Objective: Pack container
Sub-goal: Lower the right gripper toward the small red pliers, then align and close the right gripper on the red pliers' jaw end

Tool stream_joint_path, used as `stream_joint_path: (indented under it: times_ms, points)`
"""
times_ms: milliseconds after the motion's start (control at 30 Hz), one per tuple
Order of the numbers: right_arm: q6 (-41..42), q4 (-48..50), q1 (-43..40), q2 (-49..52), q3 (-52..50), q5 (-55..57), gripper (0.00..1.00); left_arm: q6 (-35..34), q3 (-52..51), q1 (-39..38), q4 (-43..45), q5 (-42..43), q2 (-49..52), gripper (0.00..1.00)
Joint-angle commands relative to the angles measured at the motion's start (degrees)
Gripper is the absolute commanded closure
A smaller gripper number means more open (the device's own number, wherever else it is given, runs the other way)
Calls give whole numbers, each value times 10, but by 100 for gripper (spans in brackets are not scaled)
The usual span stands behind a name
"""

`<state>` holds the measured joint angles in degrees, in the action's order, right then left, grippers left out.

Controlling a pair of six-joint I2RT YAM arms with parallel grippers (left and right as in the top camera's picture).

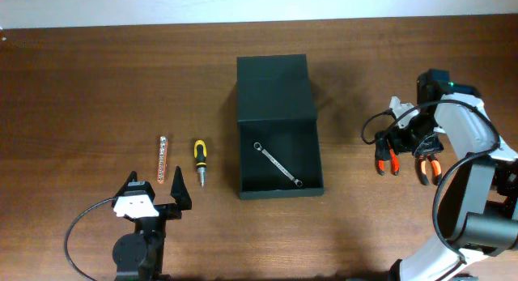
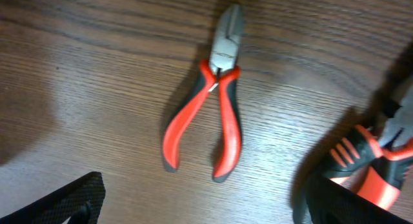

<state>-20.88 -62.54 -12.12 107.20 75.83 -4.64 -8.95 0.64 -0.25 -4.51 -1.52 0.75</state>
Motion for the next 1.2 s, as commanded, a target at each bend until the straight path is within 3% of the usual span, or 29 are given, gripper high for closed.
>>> stream_joint_path:
  times_ms: [0,667,1167]
  points:
    - [-15,4,-7,-1,2,-12,1,9,-1,-2,-3,4,-1,1]
    - [-37,27,-7,1,1,1,1,9,-1,-2,-3,4,-1,1]
    - [19,35,9,45,1,-5,1,9,-1,-2,-3,4,-1,1]
